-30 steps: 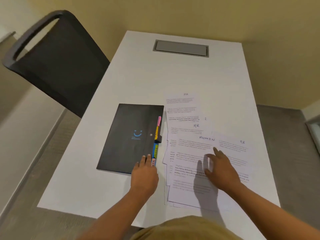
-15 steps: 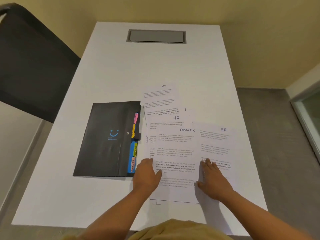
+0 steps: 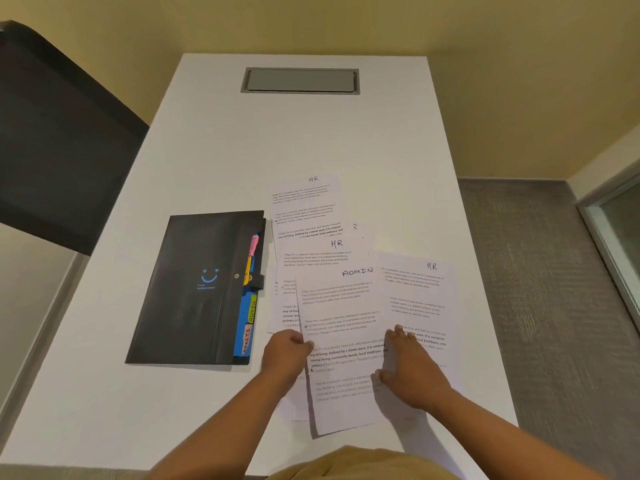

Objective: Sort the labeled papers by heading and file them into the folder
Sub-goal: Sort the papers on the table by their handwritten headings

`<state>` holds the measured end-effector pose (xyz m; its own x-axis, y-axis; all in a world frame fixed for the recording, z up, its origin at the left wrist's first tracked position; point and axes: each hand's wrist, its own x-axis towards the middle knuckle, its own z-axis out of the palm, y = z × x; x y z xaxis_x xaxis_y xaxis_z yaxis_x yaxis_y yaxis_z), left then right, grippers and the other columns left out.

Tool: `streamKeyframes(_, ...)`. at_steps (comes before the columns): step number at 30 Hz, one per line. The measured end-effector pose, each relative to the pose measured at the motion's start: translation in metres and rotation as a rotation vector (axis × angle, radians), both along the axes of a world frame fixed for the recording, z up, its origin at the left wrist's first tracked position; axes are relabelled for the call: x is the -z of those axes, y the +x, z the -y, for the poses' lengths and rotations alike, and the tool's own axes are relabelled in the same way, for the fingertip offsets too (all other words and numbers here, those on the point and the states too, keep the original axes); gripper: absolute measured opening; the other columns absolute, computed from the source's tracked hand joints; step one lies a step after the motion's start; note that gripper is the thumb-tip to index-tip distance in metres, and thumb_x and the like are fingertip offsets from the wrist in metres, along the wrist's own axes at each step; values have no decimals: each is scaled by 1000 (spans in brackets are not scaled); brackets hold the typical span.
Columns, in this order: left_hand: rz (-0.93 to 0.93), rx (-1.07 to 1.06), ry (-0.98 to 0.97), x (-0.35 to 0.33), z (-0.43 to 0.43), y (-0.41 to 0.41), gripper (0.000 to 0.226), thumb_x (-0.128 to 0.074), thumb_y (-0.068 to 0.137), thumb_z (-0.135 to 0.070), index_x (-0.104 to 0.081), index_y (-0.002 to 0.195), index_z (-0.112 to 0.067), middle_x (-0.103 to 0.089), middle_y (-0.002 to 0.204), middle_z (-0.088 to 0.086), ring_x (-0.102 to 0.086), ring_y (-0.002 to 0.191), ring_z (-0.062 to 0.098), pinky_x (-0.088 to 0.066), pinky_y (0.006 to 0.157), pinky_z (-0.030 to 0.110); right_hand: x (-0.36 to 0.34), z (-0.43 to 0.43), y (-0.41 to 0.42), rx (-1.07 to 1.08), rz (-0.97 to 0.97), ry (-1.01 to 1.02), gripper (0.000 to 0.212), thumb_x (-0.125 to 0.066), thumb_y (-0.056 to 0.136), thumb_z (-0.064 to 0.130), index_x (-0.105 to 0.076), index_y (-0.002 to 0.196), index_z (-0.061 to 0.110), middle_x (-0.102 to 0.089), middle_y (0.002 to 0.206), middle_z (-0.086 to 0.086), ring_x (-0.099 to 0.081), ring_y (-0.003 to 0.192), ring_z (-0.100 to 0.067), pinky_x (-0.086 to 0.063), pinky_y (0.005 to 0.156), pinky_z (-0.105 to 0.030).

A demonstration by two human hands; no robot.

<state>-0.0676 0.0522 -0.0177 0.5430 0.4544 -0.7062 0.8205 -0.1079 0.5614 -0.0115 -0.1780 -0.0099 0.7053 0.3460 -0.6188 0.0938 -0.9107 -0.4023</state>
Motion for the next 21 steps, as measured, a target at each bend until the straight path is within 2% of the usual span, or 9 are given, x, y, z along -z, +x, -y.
streamKeyframes(2, 55, 2, -67, -4, 5, -3, 14, -63, 91, -9, -66, 78, -13, -67, 76, 3, -61, 66, 15, -52, 60, 25, 0, 4, 2, 32, 87, 75, 55, -64, 86, 39, -44, 132, 15, -49, 136, 4, -41, 134, -27, -39, 106, -37)
streamKeyframes(3, 86, 2, -78, -8, 8, -4, 13, -61, 92, -7, -67, 82, -12, -67, 77, 2, -60, 65, 12, -48, 54, 19, -3, 5, 2, 83, 115, 113, 47, -65, 86, 36, -48, 124, 15, -54, 124, 4, -49, 124, -25, -42, 100, -36)
streamKeyframes(5, 151, 29, -100, -17, 14, -6, 12, -56, 96, -8, -68, 94, -10, -69, 84, 0, -64, 69, 8, -46, 50, 11, -2, 9, 4, 234, 132, 184, 54, -69, 86, 33, -47, 131, 13, -52, 127, 3, -48, 126, -23, -40, 101, -33)
streamKeyframes(7, 223, 50, -175, -23, 17, -10, 14, -54, 98, -10, -67, 100, -11, -73, 90, -1, -68, 74, 7, -49, 54, 10, -1, 15, 9, 426, 94, 243, 70, -75, 83, 33, -42, 140, 10, -50, 130, 2, -47, 129, -23, -38, 105, -34)
streamKeyframes(9, 280, 33, -285, -30, 17, -13, 14, -54, 99, -13, -67, 103, -13, -75, 94, -1, -71, 81, 12, -53, 61, 16, -1, 23, 17, 634, 10, 327, 72, -80, 78, 34, -44, 137, 12, -55, 131, -4, -54, 119, -25, -47, 100, -40)
streamKeyframes(13, 311, 69, -399, -27, 10, -16, 15, -54, 99, -18, -66, 107, -14, -76, 102, -1, -72, 95, 20, -58, 80, 36, -6, 39, 29, 797, -189, 572, 38, -79, 79, 25, -65, 112, 13, -74, 108, -7, -72, 95, -23, -59, 80, -38)
streamKeyframes(16, 318, 54, -406, -26, 7, -10, 15, -57, 97, -19, -68, 105, -12, -75, 101, 0, -71, 96, 21, -57, 79, 29, -12, 45, 32, 808, -269, 695, 22, -69, 87, 11, -71, 109, 7, -75, 106, -11, -73, 94, -27, -57, 87, -45)
streamKeyframes(18, 298, 14, -152, -20, 4, -2, 17, -61, 95, -24, -68, 104, -12, -72, 101, -2, -67, 97, 18, -53, 71, 18, -13, 50, 33, 840, -243, 705, 20, -65, 90, 10, -72, 109, 8, -76, 103, -10, -73, 95, -29, -56, 90, -47)
streamKeyframes(21, 155, -92, 362, -1, -8, 9, 43, -69, 86, -42, -58, 117, -15, -58, 115, 2, -60, 104, 23, -55, 78, 35, -12, 61, 31, 943, -218, 702, 18, -63, 93, 12, -71, 108, 10, -76, 101, -10, -72, 97, -31, -55, 92, -48)
